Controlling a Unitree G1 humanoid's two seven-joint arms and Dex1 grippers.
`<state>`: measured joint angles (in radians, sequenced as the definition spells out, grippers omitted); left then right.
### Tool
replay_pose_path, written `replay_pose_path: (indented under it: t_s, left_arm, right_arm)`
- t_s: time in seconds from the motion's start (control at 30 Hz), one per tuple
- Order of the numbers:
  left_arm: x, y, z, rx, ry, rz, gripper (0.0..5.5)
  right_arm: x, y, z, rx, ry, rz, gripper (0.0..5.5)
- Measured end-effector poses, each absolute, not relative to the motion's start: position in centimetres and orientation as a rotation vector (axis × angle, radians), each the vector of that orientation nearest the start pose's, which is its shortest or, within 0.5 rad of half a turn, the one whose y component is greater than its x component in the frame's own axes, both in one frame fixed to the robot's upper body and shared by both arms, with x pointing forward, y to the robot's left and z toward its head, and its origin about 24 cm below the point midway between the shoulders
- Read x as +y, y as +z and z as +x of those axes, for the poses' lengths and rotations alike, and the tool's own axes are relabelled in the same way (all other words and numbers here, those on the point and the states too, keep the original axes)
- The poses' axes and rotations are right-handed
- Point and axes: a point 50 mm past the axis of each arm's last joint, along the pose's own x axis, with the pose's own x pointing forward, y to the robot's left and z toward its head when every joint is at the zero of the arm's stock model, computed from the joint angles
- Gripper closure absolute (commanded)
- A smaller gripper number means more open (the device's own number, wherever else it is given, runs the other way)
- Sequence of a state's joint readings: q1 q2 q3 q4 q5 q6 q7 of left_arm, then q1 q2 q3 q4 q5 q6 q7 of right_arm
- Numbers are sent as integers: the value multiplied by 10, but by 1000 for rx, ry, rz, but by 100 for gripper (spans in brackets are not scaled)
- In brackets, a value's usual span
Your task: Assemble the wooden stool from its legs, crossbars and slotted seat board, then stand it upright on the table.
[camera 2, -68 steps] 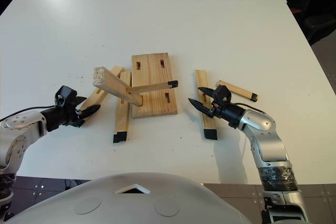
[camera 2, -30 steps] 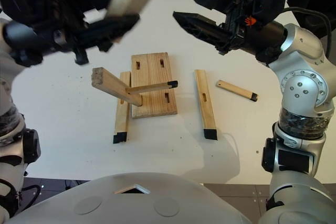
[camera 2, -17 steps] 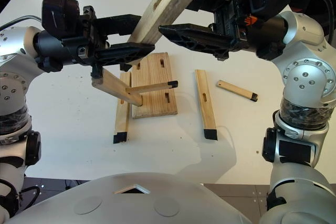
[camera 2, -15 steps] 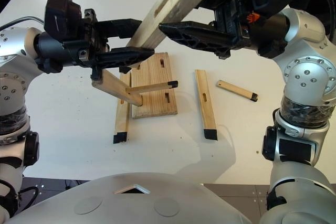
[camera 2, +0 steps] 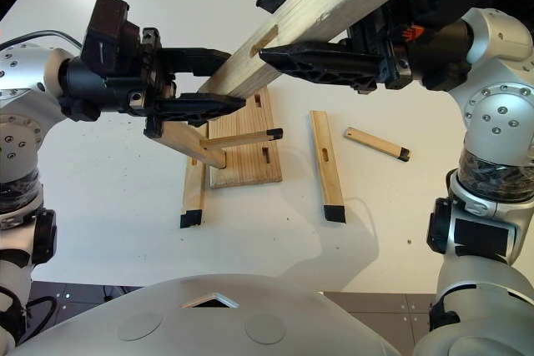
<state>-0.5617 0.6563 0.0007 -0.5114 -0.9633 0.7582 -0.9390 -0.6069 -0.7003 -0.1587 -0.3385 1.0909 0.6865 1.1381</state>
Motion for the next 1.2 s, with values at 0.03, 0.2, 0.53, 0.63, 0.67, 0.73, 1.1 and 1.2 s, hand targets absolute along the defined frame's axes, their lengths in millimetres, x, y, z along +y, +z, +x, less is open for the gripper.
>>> replay_pose_path:
  t_s: [0.03,0.2,0.53,0.63,0.67,0.73,1.1,1.2]
  left_arm:
    - [120,239,228,-113,-1560,77,302]
    - [119,244,234,-150,-1528,40,219]
    - [132,268,244,-312,-1394,124,201]
    - [161,249,262,-240,-1205,369,201]
    - [170,236,269,-195,-1150,410,201]
    - [190,205,283,-86,-1048,471,201]
    - [179,84,274,115,-1031,498,201]
    - [187,80,271,144,-980,522,201]
  right_arm:
    - [-160,267,237,-296,1640,25,344]
    - [-166,263,244,-277,1566,-16,345]
    - [-187,252,282,-283,1271,-113,345]
    - [-191,224,304,-176,1140,-250,345]
    - [-191,214,308,-152,1120,-285,345]
    - [-194,188,313,-78,1086,-348,345]
    - [-206,122,295,69,1073,-338,346]
    - [-207,120,290,67,1082,-326,346]
